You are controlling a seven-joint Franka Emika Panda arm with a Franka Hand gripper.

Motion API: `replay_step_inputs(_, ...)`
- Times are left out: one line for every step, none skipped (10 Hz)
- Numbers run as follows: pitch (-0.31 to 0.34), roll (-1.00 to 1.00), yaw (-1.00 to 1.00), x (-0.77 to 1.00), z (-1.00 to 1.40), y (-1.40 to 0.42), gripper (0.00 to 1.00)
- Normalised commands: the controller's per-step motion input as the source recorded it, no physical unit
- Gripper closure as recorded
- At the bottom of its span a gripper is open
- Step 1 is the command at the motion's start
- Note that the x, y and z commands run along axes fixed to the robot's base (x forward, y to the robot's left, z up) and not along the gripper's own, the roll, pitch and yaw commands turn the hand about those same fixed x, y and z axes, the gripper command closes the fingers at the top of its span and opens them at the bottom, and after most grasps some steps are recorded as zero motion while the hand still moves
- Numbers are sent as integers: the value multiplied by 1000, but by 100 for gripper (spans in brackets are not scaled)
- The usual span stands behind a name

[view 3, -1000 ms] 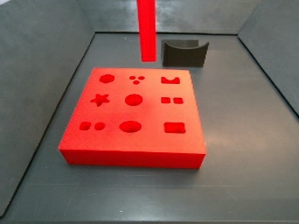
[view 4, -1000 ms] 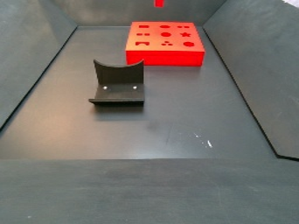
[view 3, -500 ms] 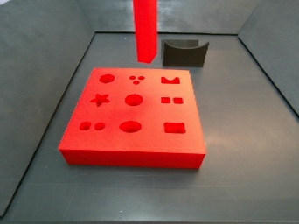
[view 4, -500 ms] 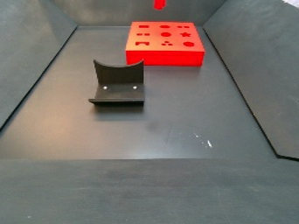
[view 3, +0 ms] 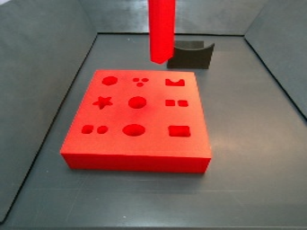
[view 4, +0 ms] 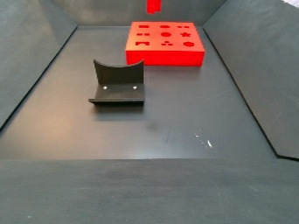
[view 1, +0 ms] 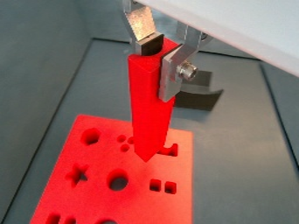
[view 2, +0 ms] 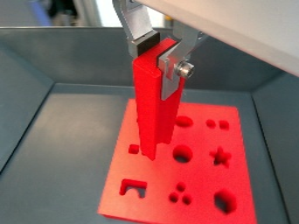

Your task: Insert the arch object.

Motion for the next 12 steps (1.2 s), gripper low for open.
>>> replay_step_inputs(0,284,-743,157,-309,51,100)
replay_step_inputs(0,276,-751,157,-291,46,100)
replay_step_inputs(0,264,-777,149,-263,40,100)
replay_step_inputs(0,199,-866,69,-129,11,100)
replay_step_inputs(0,40,-989,23,0,9,100)
replay_step_inputs(0,-11,-1000,6,0,0,100)
replay_step_inputs(19,-71,-1000,14,0,0,100)
replay_step_inputs(0,-90,-989,77,-100,0,100)
replay_step_inputs(0,-97,-957,131,-183,0,100)
replay_step_inputs(13,-71,-954,109,-271,0,100)
replay_step_inputs(24,-64,-971,69,-297,0,100)
replay_step_inputs(21,-66,-971,74,-291,0,100)
